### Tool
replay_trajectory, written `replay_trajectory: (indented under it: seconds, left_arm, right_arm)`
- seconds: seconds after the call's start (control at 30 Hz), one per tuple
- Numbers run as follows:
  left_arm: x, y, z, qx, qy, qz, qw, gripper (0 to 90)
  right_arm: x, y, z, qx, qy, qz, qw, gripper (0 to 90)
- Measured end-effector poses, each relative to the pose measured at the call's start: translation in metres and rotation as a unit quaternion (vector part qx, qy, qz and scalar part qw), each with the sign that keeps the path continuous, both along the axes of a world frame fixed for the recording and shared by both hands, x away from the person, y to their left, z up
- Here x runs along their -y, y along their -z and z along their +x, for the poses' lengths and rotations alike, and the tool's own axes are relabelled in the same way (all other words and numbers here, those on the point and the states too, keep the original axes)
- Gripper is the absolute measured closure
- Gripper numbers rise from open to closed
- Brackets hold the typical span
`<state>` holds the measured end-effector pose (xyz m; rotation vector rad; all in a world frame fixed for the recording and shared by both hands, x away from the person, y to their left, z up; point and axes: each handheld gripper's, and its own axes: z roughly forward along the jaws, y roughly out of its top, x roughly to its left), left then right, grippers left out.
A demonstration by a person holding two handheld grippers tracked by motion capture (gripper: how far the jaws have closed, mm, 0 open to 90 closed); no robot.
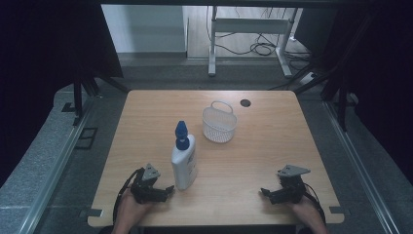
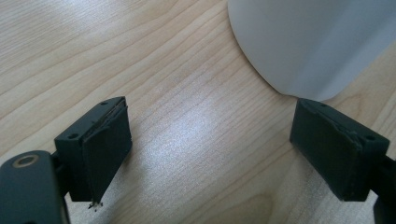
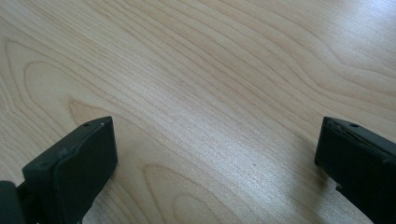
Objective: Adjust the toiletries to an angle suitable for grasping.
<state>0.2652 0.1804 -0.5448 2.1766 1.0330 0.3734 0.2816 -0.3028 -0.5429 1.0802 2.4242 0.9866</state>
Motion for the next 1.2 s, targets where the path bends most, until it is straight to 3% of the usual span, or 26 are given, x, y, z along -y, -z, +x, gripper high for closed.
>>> replay_trajectory:
  seconds: [0.9,1.2]
  left_arm:
    - [-0.0004,-0.0001,0.0001,0.000,0.001,-0.001,1.0000,12.1]
    - [-0.0025,-0.0028,0.0013,-0.006,0.003,0.001,1.0000,16.3]
  right_arm:
    - [0.0001,0.0000,0.0000,0.000,0.000,0.001,1.0000,0.0]
    - [0.0001,0.0000,0.0000,0.000,0.000,0.001,1.0000,0.0]
